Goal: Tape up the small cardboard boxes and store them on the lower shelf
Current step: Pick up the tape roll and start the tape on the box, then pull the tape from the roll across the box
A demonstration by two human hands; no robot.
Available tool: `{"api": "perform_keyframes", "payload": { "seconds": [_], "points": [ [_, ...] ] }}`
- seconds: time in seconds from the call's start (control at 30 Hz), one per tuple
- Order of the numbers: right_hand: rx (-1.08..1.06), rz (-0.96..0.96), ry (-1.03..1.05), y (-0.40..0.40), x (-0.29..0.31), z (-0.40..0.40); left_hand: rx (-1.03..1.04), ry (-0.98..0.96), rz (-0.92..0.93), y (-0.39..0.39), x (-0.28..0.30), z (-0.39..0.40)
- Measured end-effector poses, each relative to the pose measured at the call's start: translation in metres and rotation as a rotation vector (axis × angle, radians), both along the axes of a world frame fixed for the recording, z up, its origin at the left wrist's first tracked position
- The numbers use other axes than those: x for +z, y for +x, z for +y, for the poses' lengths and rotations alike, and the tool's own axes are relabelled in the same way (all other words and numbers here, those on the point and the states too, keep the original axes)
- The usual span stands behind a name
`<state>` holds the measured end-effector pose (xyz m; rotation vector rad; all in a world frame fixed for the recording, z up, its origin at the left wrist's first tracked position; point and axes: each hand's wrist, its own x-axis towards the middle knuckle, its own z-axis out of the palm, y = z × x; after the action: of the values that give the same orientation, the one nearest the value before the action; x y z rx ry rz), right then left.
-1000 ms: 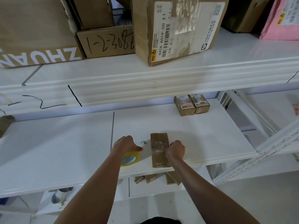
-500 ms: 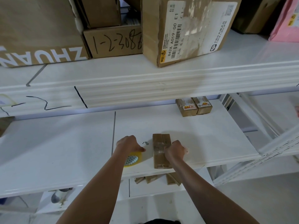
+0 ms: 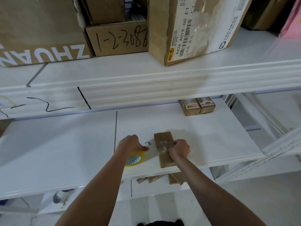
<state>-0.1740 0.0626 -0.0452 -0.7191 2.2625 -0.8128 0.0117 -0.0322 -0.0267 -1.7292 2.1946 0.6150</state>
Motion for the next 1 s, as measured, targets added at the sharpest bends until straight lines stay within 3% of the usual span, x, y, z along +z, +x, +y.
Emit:
{"api": "perform_keyframes", "payload": {
  "seconds": [0.2,0.33,0.43,0.53,0.77,1.0],
  "points": [
    [0.161,0.043,0.059,-0.014,0.000,0.001,0.022,-0.038,0.040,0.001,-0.007,0.000],
    [0.144,0.207,-0.042,-0.028,-0.001,0.008,0.032,-0.042,0.048,0.004,-0.011,-0.003],
    [0.171,0.439,0.114,-0.045,-0.005,0.013,0.039,-0.035,0.059,0.006,-0.014,-0.003],
    [0.233,0.496,0.281,-0.057,-0.011,0.018,0.043,-0.007,0.051,0.008,-0.015,-0.004],
    [0.150,0.292,0.184,-0.065,-0.014,0.011,0.035,0.039,0.021,0.009,-0.014,-0.006],
    [0.007,0.117,-0.292,-0.024,0.007,-0.003,0.034,0.020,0.017,0.007,-0.013,-0.004]
  ]
}}
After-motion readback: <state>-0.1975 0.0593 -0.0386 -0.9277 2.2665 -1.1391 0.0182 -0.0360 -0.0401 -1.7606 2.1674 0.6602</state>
